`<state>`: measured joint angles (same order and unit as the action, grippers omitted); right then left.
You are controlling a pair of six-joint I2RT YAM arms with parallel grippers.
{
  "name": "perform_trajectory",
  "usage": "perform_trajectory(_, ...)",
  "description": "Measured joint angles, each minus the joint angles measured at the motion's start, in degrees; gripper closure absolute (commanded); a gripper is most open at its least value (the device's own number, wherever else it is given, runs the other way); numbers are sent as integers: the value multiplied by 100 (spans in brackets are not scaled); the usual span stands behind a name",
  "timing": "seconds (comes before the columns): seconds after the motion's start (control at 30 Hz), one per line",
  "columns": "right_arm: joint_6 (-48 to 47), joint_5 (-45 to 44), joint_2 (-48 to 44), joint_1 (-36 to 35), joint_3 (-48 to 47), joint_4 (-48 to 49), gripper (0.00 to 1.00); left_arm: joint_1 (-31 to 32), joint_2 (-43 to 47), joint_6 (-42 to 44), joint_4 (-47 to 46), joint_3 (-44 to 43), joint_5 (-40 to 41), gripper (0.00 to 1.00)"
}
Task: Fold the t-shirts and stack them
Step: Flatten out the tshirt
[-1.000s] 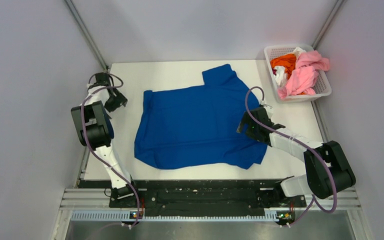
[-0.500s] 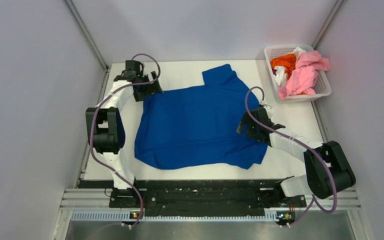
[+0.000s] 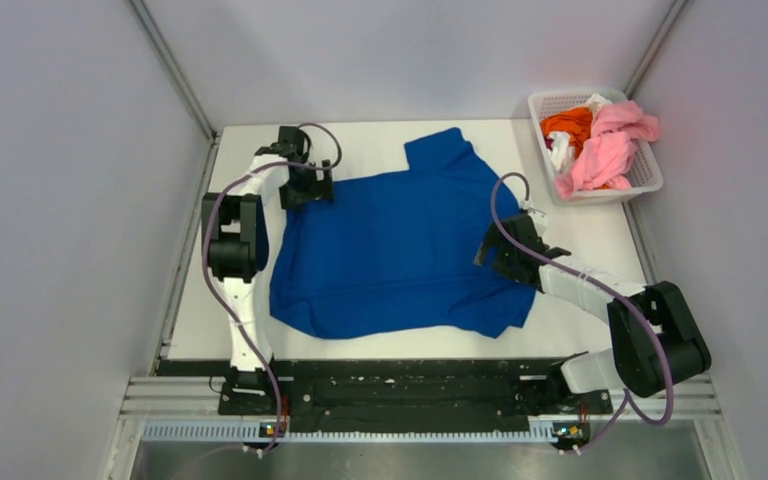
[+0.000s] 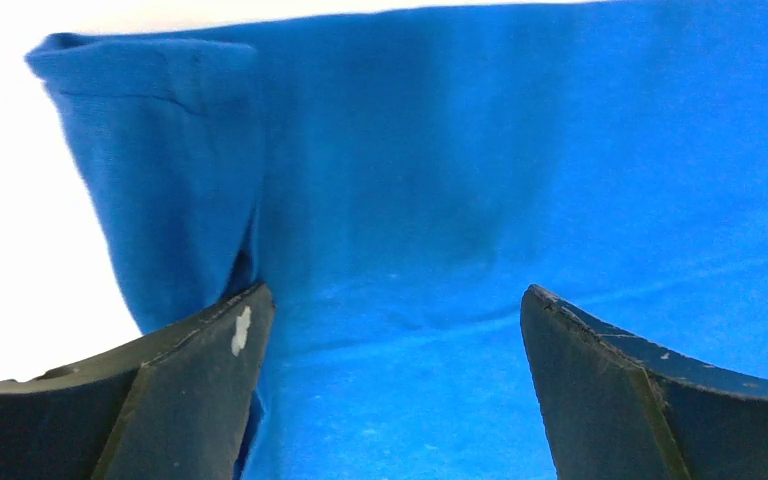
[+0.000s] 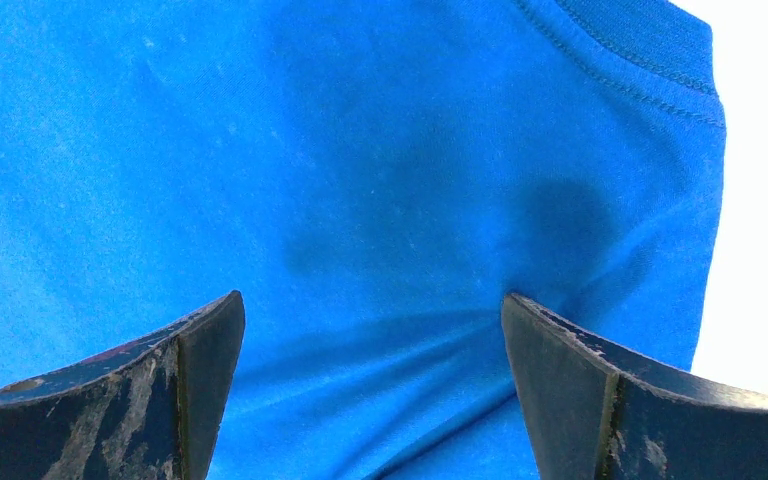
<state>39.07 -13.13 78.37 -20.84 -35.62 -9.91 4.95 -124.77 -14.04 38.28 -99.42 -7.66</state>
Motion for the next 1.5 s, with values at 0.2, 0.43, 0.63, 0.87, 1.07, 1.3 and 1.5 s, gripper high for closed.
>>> perform_trajectory(0.2,17,-26,2,31,0,-11,1,-190,-44,66,142,-11,750,1)
perform_trajectory(0.43,22,-44,2,85,0,-15,1,-1051,-57,74,251,-9,1362,1)
perform_trajectory(0.63,13,-50,2,116,0,-20,1,-1587,-109,-4,415,-173,1552,1)
perform_trajectory(0.87,-92,103,-129,127,0,-133,1,-1150,664,-437,424,490,1268,1)
perform_trajectory(1.07,-417,348,-588,111,-116,-328,1,-195,2365,-874,74,1971,920,1)
perform_trajectory(1.3,-1080,667,-151,98,-1228,-118,1,-59,2369,-1281,-264,2645,682,1)
perform_trajectory(1.5,-1425,614,1287,98,-2365,168,1,-212,1368,-1405,-413,2103,437,1)
